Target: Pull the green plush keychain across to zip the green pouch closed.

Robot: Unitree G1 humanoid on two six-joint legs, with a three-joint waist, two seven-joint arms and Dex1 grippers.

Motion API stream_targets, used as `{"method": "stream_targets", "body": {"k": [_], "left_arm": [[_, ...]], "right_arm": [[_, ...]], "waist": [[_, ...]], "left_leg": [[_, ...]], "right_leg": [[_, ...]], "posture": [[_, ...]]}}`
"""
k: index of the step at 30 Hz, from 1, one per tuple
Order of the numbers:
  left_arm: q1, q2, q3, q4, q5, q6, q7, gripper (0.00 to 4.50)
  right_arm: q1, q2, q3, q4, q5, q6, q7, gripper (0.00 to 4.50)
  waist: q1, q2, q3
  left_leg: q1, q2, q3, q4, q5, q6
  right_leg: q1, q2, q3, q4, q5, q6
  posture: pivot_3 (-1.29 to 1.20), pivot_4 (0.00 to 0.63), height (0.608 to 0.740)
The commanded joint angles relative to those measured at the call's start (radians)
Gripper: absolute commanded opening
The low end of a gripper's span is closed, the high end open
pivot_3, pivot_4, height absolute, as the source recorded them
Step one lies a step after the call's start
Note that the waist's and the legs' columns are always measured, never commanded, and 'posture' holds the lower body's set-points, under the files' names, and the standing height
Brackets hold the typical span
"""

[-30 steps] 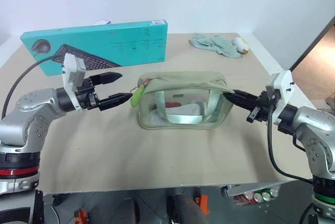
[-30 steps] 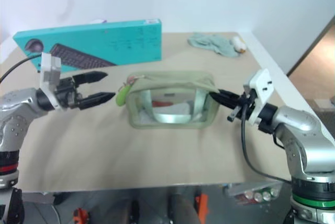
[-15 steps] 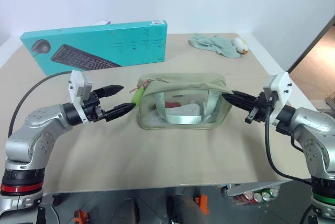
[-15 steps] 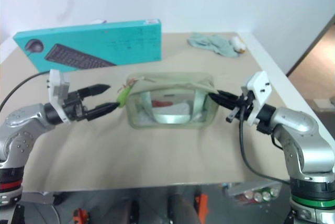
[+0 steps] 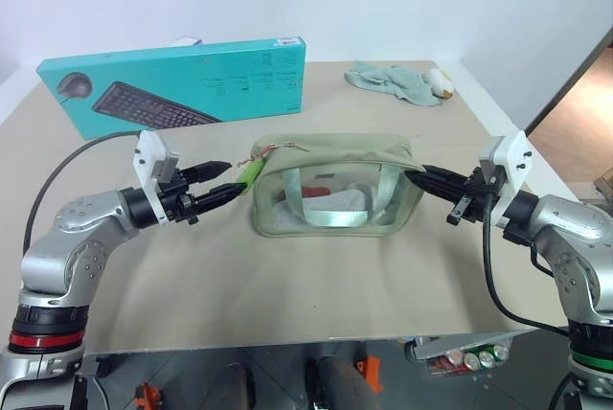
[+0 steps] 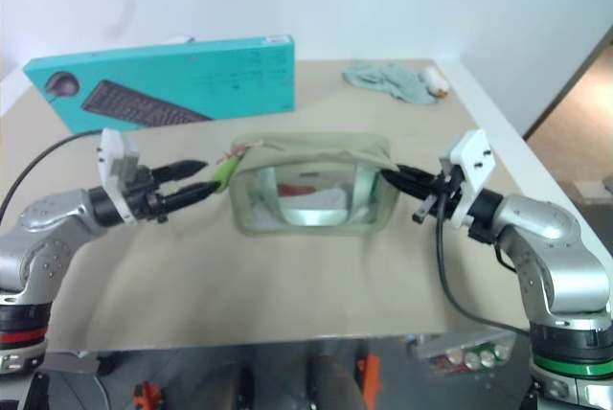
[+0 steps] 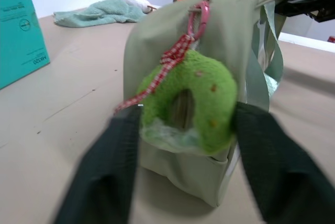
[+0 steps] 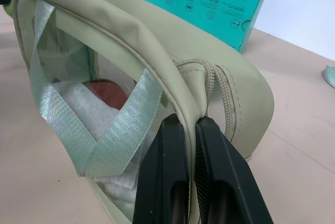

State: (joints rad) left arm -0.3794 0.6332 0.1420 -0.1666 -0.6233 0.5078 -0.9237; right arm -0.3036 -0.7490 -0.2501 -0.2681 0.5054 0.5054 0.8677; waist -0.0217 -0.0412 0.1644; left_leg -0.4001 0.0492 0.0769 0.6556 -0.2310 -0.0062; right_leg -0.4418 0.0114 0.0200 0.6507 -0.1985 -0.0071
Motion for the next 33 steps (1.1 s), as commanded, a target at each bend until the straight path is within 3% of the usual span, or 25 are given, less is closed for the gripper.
{"method": "stream_targets", "body": {"k": [1,4,15,25,33], "left_arm": [[-0.031,-0.013,-0.007,0.001,0.017,-0.033,0.001,1.05],[-0.052,-0.020,-0.006,0.025,0.039,-0.065,0.001,0.02],[-0.211,-0.010,0.020,0.026,-0.044,-0.031,-0.030,0.02],[-0.314,-0.045,-0.059,-0.016,-0.079,0.007,-0.076,0.02],[-0.371,-0.136,-0.156,0.003,-0.047,-0.017,-0.104,0.02]], "right_arm": [[-0.005,-0.016,-0.018,-0.016,0.008,-0.012,-0.003,0.00],[-0.003,-0.017,-0.020,-0.018,0.008,-0.012,-0.004,0.00],[0.003,-0.032,-0.026,-0.012,0.008,-0.019,0.004,0.00],[0.003,-0.037,-0.020,-0.017,0.009,-0.015,0.003,0.00],[-0.001,-0.040,-0.018,-0.013,0.005,-0.015,0.002,0.00]], "waist": [[0.000,0.000,0.000],[0.000,0.000,0.000],[0.001,0.000,0.000],[0.001,0.000,0.000],[0.001,0.000,0.000]], "left_leg": [[0.000,0.000,0.000,0.000,0.000,0.000],[0.000,0.000,0.000,0.000,0.000,0.000],[0.000,-0.001,0.000,0.000,0.000,0.000],[-0.001,-0.001,0.000,0.000,0.000,0.000],[-0.001,-0.001,0.000,0.000,0.000,0.000]], "right_leg": [[0.000,0.000,0.000,0.000,0.000,0.000],[0.000,0.000,0.000,0.000,0.000,0.000],[0.000,0.000,0.000,0.000,0.000,0.000],[0.000,0.000,0.000,0.000,0.000,0.000],[0.000,0.000,0.000,0.000,0.000,0.000]], "posture": [[0.00,0.150,0.740],[0.00,0.150,0.740],[0.00,0.150,0.740],[0.00,0.150,0.740],[0.00,0.150,0.740]]}}
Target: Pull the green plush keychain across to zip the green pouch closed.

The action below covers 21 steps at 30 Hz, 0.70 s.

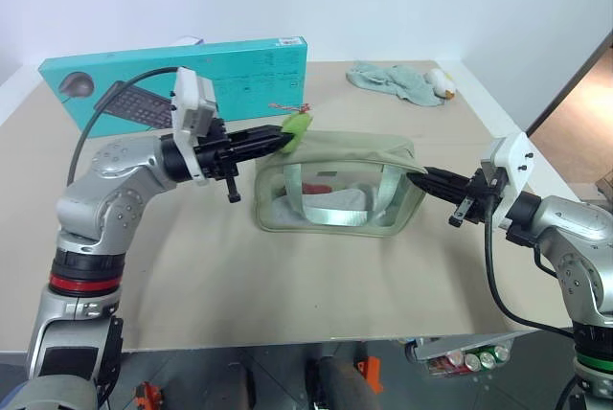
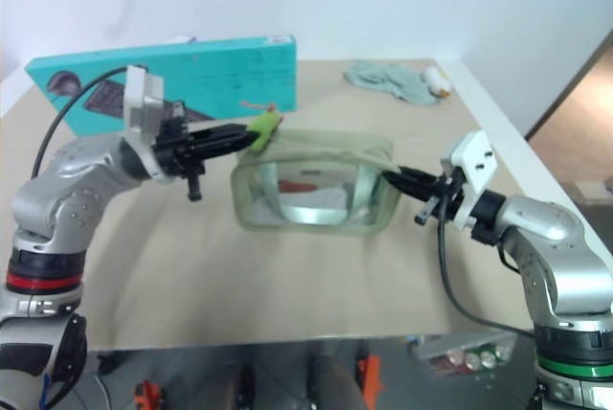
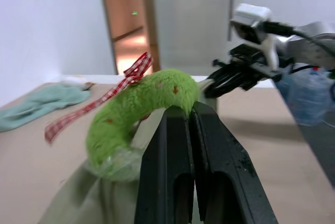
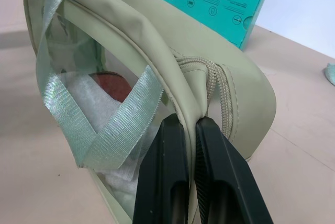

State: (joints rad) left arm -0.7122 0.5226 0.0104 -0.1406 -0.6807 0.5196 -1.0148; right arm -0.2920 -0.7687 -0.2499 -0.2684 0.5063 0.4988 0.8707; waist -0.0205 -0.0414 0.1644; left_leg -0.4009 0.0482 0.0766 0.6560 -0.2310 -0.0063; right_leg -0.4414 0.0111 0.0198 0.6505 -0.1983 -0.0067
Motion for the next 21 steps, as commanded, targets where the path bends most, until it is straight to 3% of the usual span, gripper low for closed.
{"method": "stream_targets", "body": {"k": [1,9,10,17,21], "left_arm": [[-0.050,-0.039,-0.039,-0.010,0.028,-0.041,-0.012,0.02],[-0.093,-0.059,-0.048,0.058,0.068,-0.043,-0.040,0.02],[-0.097,-0.055,-0.045,0.062,0.064,-0.037,-0.048,0.66],[-0.099,0.019,-0.012,0.063,0.063,-0.025,-0.099,2.91],[-0.084,0.081,0.017,0.058,0.054,-0.005,-0.116,2.91]], "right_arm": [[-0.012,-0.021,-0.019,-0.014,0.005,-0.008,-0.002,0.00],[-0.008,-0.022,-0.021,-0.017,0.005,-0.007,-0.007,0.00],[-0.008,-0.022,-0.022,-0.017,0.005,-0.007,-0.007,0.00],[-0.018,-0.026,-0.018,-0.004,0.002,-0.011,-0.002,0.00],[-0.026,-0.028,-0.011,0.009,-0.002,-0.017,0.005,0.00]], "waist": [[0.000,0.000,0.000],[0.000,0.000,0.000],[0.000,0.000,0.000],[-0.001,0.000,0.000],[0.000,0.000,0.000]], "left_leg": [[0.000,0.000,0.000,0.000,0.000,0.000],[0.000,0.000,0.000,0.000,0.000,0.000],[0.000,0.000,0.000,0.000,0.000,0.000],[0.000,0.000,0.000,0.000,0.000,0.000],[0.000,0.000,0.000,0.000,0.000,0.000]], "right_leg": [[0.000,0.000,0.000,0.000,0.000,0.000],[0.000,0.001,0.000,0.000,0.000,0.000],[0.000,0.001,0.000,0.000,0.000,0.000],[0.000,0.001,0.000,0.000,0.000,0.000],[0.000,0.001,0.000,0.000,0.000,0.000]], "posture": [[0.00,0.150,0.740],[0.00,0.150,0.740],[0.00,0.150,0.740],[0.00,0.150,0.740],[0.00,0.150,0.740]]}}
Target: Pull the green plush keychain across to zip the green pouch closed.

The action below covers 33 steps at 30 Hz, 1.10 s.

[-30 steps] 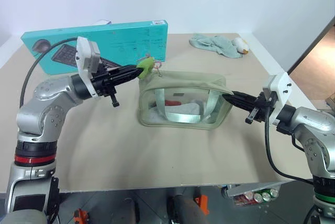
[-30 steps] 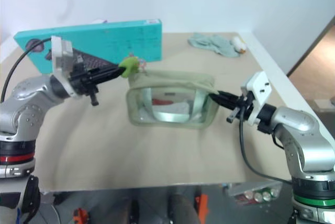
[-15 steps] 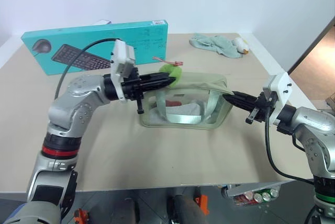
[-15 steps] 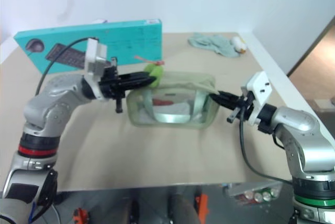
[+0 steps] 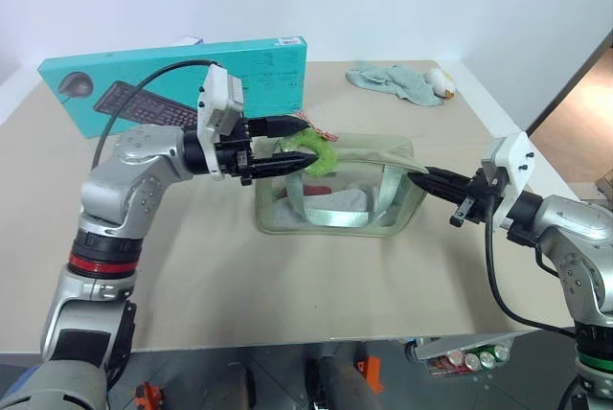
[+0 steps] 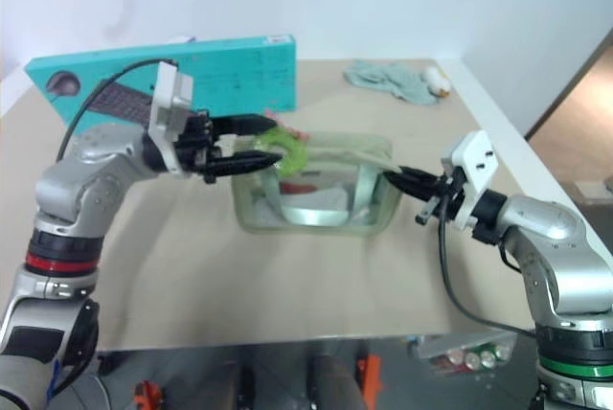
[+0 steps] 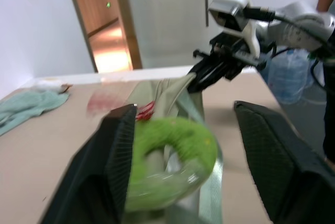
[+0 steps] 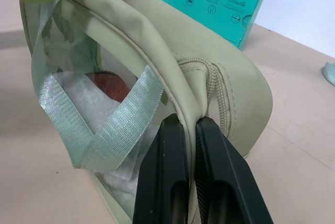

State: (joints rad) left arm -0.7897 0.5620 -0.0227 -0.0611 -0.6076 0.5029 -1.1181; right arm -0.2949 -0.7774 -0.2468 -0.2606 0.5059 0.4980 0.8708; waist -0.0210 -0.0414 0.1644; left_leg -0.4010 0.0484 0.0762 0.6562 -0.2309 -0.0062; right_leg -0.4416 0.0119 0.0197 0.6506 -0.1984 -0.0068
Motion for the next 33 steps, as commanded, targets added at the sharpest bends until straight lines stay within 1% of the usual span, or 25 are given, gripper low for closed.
{"method": "stream_targets", "body": {"k": [1,4,7,9,11,14,17,20,27,30,31,32,33], "left_arm": [[-0.003,0.054,0.058,-0.023,-0.019,0.014,-0.013,2.91],[0.017,0.102,0.115,-0.022,-0.047,0.067,0.012,2.91],[0.067,0.157,0.174,-0.019,-0.040,0.080,0.043,2.91],[0.186,0.188,0.230,-0.058,-0.042,0.088,0.065,2.91],[0.284,0.190,0.253,-0.108,-0.041,0.082,0.089,2.91],[0.370,0.161,0.244,-0.176,-0.043,0.068,0.124,2.91],[0.406,0.116,0.221,-0.206,-0.033,0.045,0.162,2.91],[0.399,0.076,0.203,-0.217,-0.039,0.045,0.185,2.91],[0.375,0.036,0.155,-0.206,-0.026,0.029,0.192,2.91],[0.351,0.015,0.126,-0.177,0.000,-0.008,0.188,2.91],[0.345,0.009,0.120,-0.169,0.006,-0.016,0.188,2.41],[0.338,0.004,0.116,-0.163,0.009,-0.022,0.186,2.17],[0.325,-0.003,0.103,-0.148,0.020,-0.033,0.182,1.81]], "right_arm": [[-0.026,-0.020,-0.012,0.005,-0.002,-0.019,0.006,0.00],[-0.035,-0.021,-0.006,0.017,-0.003,-0.024,0.011,0.00],[-0.043,-0.022,-0.001,0.026,-0.004,-0.027,0.017,0.00],[-0.047,-0.022,0.003,0.032,-0.005,-0.029,0.023,0.00],[-0.052,-0.024,0.007,0.040,-0.007,-0.032,0.029,0.00],[-0.062,-0.024,0.016,0.046,-0.006,-0.031,0.032,0.00],[-0.074,-0.023,0.024,0.051,-0.008,-0.028,0.036,0.00],[-0.084,-0.027,0.029,0.054,-0.009,-0.025,0.041,0.00],[-0.083,-0.038,0.022,0.045,-0.008,-0.013,0.045,0.00],[-0.072,-0.041,0.017,0.028,-0.002,-0.004,0.041,0.00],[-0.070,-0.041,0.015,0.024,-0.001,-0.001,0.040,0.00],[-0.067,-0.041,0.014,0.020,0.000,0.001,0.038,0.00],[-0.064,-0.042,0.013,0.016,0.002,0.004,0.038,0.00]], "waist": [[0.000,0.000,0.000],[0.000,0.000,0.000],[-0.001,0.000,0.000],[-0.003,0.001,0.000],[-0.006,0.001,0.000],[0.001,-0.002,0.001],[0.003,-0.003,0.001],[0.002,-0.003,0.001],[0.001,-0.003,0.001],[0.001,-0.003,0.001],[0.001,-0.003,0.001],[0.001,-0.003,0.001],[0.000,-0.003,0.001]], "left_leg": [[0.000,0.000,0.000,0.000,0.000,0.000],[0.000,0.000,0.000,0.000,0.000,0.000],[0.000,0.000,0.000,0.000,0.000,0.000],[0.000,0.000,0.000,0.000,0.000,0.000],[0.002,0.001,0.002,-0.002,0.000,0.000],[0.001,0.003,0.001,-0.001,0.000,0.000],[-0.001,0.002,0.001,0.001,0.000,-0.001],[0.000,0.001,0.001,0.001,0.001,0.000],[0.000,0.000,0.000,0.001,0.001,0.000],[0.000,0.000,0.000,0.001,0.001,0.000],[0.000,0.000,0.000,0.001,0.001,0.000],[0.000,0.000,0.000,0.001,0.001,0.000],[0.000,0.000,0.000,0.001,0.001,0.000]], "right_leg": [[0.000,0.000,0.000,0.000,0.000,0.000],[0.000,0.000,0.000,0.000,0.000,0.000],[0.000,0.000,0.000,0.000,0.000,0.000],[0.000,0.000,0.000,0.000,0.000,0.000],[0.000,0.000,0.001,0.000,0.000,0.000],[0.000,-0.001,0.000,0.000,0.000,0.000],[0.000,-0.002,0.000,0.000,0.000,0.000],[0.001,-0.002,0.000,0.000,0.001,0.001],[0.000,-0.001,0.001,0.000,0.000,0.000],[0.000,-0.001,0.000,0.000,0.000,0.000],[0.000,-0.001,0.000,0.000,0.000,0.000],[0.000,-0.001,0.001,0.000,0.000,0.000],[0.000,-0.001,0.001,0.000,0.000,0.000]], "posture": [[0.00,0.150,0.740],[0.00,0.150,0.740],[0.00,0.150,0.740],[0.00,0.150,0.740],[0.00,0.150,0.740],[0.00,0.150,0.740],[0.00,0.150,0.740],[0.00,0.150,0.740],[0.00,0.150,0.740],[0.00,0.150,0.740],[0.00,0.150,0.740],[0.00,0.150,0.740],[0.00,0.150,0.740]]}}
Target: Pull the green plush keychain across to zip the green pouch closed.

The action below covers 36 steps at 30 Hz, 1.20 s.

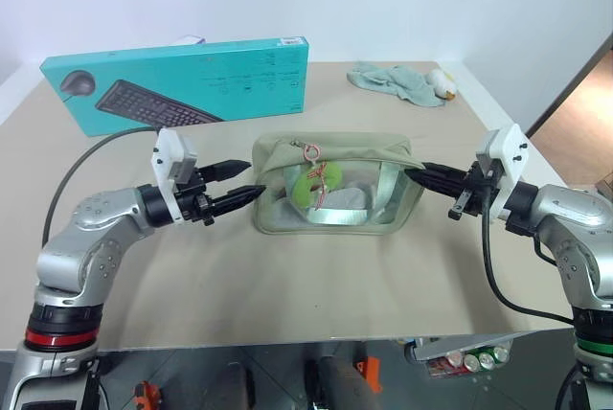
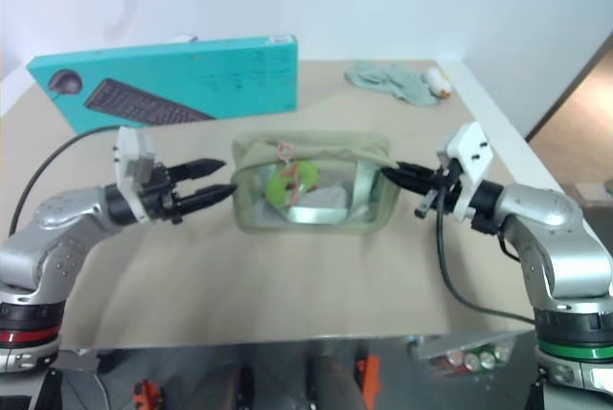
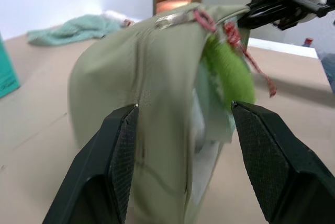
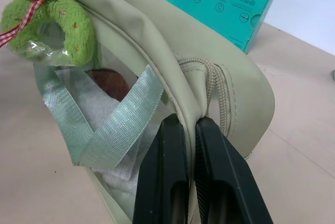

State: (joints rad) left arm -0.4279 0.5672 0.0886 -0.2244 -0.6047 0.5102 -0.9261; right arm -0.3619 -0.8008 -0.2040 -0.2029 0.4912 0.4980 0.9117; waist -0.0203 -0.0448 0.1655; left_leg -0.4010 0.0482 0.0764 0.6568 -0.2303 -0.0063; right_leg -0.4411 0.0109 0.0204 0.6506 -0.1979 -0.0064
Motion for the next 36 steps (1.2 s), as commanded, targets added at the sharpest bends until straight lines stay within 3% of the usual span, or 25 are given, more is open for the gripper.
{"method": "stream_targets", "body": {"k": [1,5,9,17,22,24,28,31,36], "left_arm": [[-0.048,-0.013,-0.019,0.029,0.028,-0.053,-0.013,1.50],[-0.064,-0.020,-0.041,0.050,0.048,-0.075,-0.019,0.12],[-0.063,-0.028,-0.053,0.043,0.048,-0.077,-0.022,0.02],[-0.067,-0.036,-0.061,0.027,0.040,-0.060,-0.029,0.00],[-0.076,-0.037,-0.067,0.031,0.043,-0.052,-0.032,0.00],[-0.078,-0.036,-0.070,0.033,0.045,-0.049,-0.036,0.00],[-0.083,-0.040,-0.075,0.033,0.051,-0.050,-0.032,0.00],[-0.092,-0.042,-0.078,0.035,0.050,-0.047,-0.025,0.00],[-0.094,-0.039,-0.079,0.038,0.052,-0.049,-0.023,0.00]], "right_arm": [[0.006,-0.019,-0.032,-0.045,0.018,0.006,-0.004,0.00],[0.018,-0.020,-0.041,-0.059,0.024,0.013,-0.011,0.00],[0.034,-0.018,-0.055,-0.077,0.042,0.026,-0.018,0.00],[0.097,-0.081,-0.139,-0.177,0.091,0.102,-0.027,2.74],[0.085,-0.108,-0.197,-0.336,0.226,0.230,-0.085,4.46],[0.048,-0.094,-0.194,-0.385,0.300,0.285,-0.133,4.49],[-0.053,0.039,-0.109,-0.452,0.454,0.358,-0.299,4.49],[-0.012,0.117,-0.039,-0.409,0.429,0.356,-0.336,4.49],[0.024,0.112,0.002,-0.367,0.389,0.325,-0.293,4.49]], "waist": [[0.000,0.000,0.000],[-0.001,0.000,0.000],[0.000,0.000,0.000],[0.001,0.000,0.000],[0.001,0.000,0.000],[0.001,0.000,0.000],[0.000,-0.001,0.000],[0.002,-0.003,-0.002],[0.001,-0.002,-0.001]], "left_leg": [[0.000,0.000,0.000,0.000,0.000,0.000],[0.000,0.000,0.000,0.000,0.000,0.000],[0.000,0.000,0.000,0.000,0.000,0.000],[-0.001,0.000,0.000,0.000,0.000,0.000],[-0.001,0.000,-0.001,0.000,0.000,0.000],[0.000,0.000,-0.001,0.000,0.000,0.000],[0.001,0.000,-0.001,0.000,0.000,0.000],[-0.001,0.000,-0.001,0.000,0.000,0.000],[-0.003,0.000,-0.001,0.000,0.000,0.001]], "right_leg": [[0.000,0.000,0.000,0.000,0.000,0.000],[0.000,0.000,0.000,0.000,0.000,0.000],[0.000,0.000,0.000,0.000,0.000,0.000],[0.000,-0.001,0.000,0.000,0.000,0.001],[0.000,-0.001,0.000,0.000,0.000,0.001],[0.000,0.000,0.000,0.000,0.000,0.001],[0.001,0.000,0.000,0.000,0.001,0.000],[0.001,0.000,-0.001,-0.001,0.000,0.000],[-0.001,-0.003,0.000,-0.001,-0.001,0.003]], "posture": [[0.00,0.150,0.740],[0.00,0.150,0.740],[0.00,0.150,0.740],[0.00,0.150,0.740],[0.00,0.150,0.740],[0.00,0.150,0.740],[0.00,0.150,0.740],[0.00,0.150,0.740],[0.00,0.150,0.740]]}}
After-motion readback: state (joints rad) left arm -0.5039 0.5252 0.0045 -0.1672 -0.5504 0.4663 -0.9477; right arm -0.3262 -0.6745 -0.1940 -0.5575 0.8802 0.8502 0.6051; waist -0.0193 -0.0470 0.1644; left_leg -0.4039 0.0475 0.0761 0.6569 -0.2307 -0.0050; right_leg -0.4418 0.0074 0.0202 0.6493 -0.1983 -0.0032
